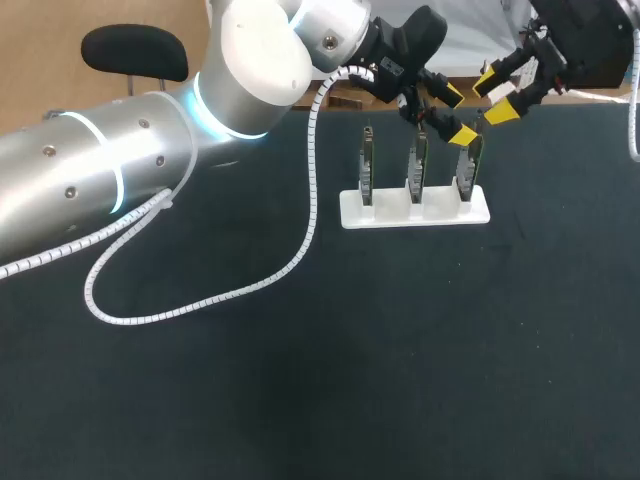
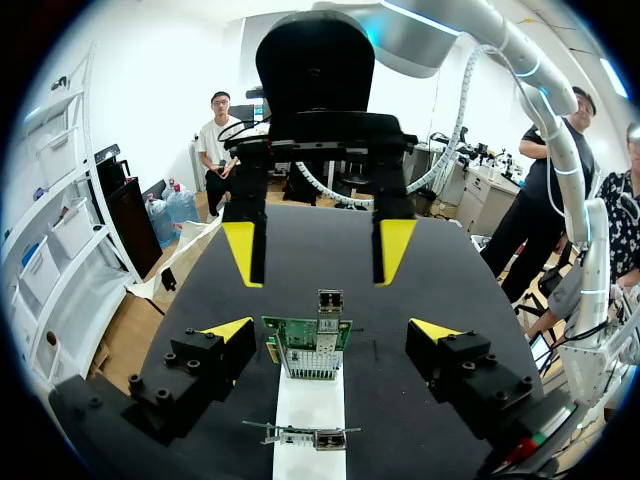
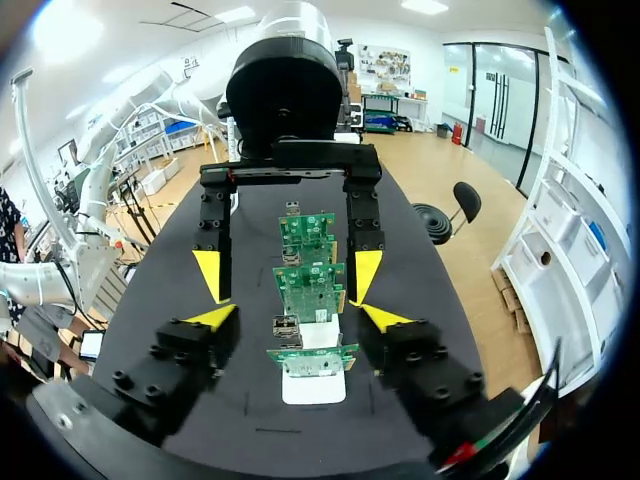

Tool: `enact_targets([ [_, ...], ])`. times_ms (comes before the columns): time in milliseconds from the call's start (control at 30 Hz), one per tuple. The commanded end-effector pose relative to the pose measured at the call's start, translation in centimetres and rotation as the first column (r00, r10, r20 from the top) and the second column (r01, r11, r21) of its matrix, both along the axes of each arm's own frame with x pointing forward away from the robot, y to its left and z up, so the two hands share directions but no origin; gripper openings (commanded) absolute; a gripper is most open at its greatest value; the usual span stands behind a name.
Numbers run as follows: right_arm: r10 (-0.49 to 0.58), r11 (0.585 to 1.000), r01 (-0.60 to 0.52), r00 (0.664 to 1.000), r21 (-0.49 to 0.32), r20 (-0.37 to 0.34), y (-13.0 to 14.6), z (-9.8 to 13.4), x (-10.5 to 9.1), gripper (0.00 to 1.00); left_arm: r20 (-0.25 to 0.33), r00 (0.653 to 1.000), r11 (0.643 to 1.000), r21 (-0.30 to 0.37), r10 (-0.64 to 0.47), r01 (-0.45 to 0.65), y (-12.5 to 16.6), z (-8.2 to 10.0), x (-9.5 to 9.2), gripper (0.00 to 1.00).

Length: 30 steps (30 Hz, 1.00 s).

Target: Pick up the optical module with the left hand, and insert it into the network port with the right hand.

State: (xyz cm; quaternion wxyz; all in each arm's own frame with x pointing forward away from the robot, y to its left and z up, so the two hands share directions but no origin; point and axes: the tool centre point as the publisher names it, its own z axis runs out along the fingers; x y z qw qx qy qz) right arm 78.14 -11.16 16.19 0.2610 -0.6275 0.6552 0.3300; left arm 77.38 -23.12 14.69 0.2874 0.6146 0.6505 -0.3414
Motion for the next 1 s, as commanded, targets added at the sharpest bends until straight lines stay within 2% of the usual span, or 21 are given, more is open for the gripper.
enact_targets([
  [33, -0.020, 1.000, 0.020, 1.000, 0.014, 0.014, -0.4, 0.5, -0.8, 1.00, -0.002, 1.000, 1.000, 0.003, -0.004, 0.004, -0.1, 0.0, 0.2, 1.00],
  [133, -0.025, 1.000, 0.024, 0.999, 0.018, 0.021, -0.9, 0.8, -0.8, 1.00, -0.002, 1.000, 1.000, 0.003, -0.004, 0.004, -0.1, 0.0, 0.2, 1.00],
  [500, 0.009, 0.994, -0.011, 1.000, 0.111, 0.019, -2.4, 2.1, -0.8, 1.00, -0.002, 1.000, 1.000, 0.003, -0.004, 0.004, -0.1, 0.0, 0.2, 1.00],
  [533, 0.009, 0.994, -0.011, 1.000, 0.113, 0.020, -2.4, 2.1, -0.7, 0.89, -0.002, 1.000, 1.000, 0.003, -0.004, 0.004, -0.1, 0.0, 0.2, 1.00],
  [567, 0.004, 0.993, -0.007, 1.000, 0.114, 0.026, -2.5, 2.2, -0.7, 0.42, -0.002, 1.000, 1.000, 0.003, -0.004, 0.004, -0.1, 0.0, 0.2, 1.00],
  [633, 0.001, 0.994, -0.005, 0.999, 0.109, 0.037, -2.5, 2.3, -0.6, 0.00, -0.002, 1.000, 1.000, 0.003, -0.004, 0.004, -0.1, 0.0, 0.2, 1.00],
  [1000, 0.016, 0.994, -0.022, 0.998, 0.108, 0.054, -0.8, 1.9, 0.2, 0.00, -0.002, 1.000, 1.000, 0.003, -0.004, 0.004, -0.1, 0.0, 0.2, 1.00],
])
